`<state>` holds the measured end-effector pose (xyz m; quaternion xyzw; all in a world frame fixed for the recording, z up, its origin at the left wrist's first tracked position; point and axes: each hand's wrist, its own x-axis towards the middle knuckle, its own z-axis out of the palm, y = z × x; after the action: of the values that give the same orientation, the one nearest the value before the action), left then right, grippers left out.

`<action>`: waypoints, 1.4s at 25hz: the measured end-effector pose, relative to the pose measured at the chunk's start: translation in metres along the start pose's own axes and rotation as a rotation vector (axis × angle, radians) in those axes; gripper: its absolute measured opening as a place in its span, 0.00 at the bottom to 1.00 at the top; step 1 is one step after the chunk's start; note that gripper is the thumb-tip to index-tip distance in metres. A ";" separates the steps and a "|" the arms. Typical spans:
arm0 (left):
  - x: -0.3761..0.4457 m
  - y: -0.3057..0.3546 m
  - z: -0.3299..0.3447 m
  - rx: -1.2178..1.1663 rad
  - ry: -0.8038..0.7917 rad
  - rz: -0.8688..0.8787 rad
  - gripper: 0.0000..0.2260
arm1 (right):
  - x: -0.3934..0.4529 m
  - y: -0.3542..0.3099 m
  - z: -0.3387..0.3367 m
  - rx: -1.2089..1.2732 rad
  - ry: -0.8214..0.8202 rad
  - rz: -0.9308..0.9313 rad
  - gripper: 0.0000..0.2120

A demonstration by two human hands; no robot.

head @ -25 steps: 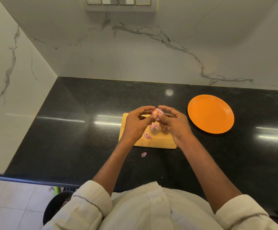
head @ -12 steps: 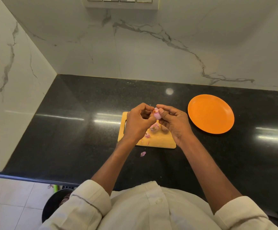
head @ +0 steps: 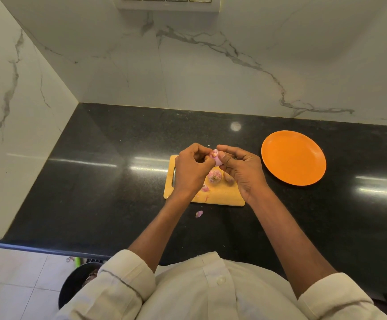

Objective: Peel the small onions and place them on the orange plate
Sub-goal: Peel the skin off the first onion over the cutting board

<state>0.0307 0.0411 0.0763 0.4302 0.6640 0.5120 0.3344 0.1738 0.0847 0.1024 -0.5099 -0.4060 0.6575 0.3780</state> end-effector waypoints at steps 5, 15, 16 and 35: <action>0.002 -0.003 -0.014 -0.222 -0.129 -0.050 0.09 | 0.002 -0.002 -0.004 0.145 -0.007 0.056 0.12; -0.004 0.002 -0.014 0.093 -0.042 0.234 0.04 | 0.000 -0.003 -0.001 0.071 -0.181 0.057 0.17; -0.004 0.003 -0.014 0.120 -0.022 0.257 0.04 | 0.000 -0.003 0.000 0.059 -0.190 0.049 0.17; -0.006 0.013 0.000 -0.050 0.078 0.218 0.06 | -0.005 -0.005 0.017 0.191 0.047 -0.049 0.08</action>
<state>0.0362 0.0371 0.0885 0.4711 0.6129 0.5781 0.2612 0.1589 0.0797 0.1108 -0.4768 -0.3446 0.6717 0.4503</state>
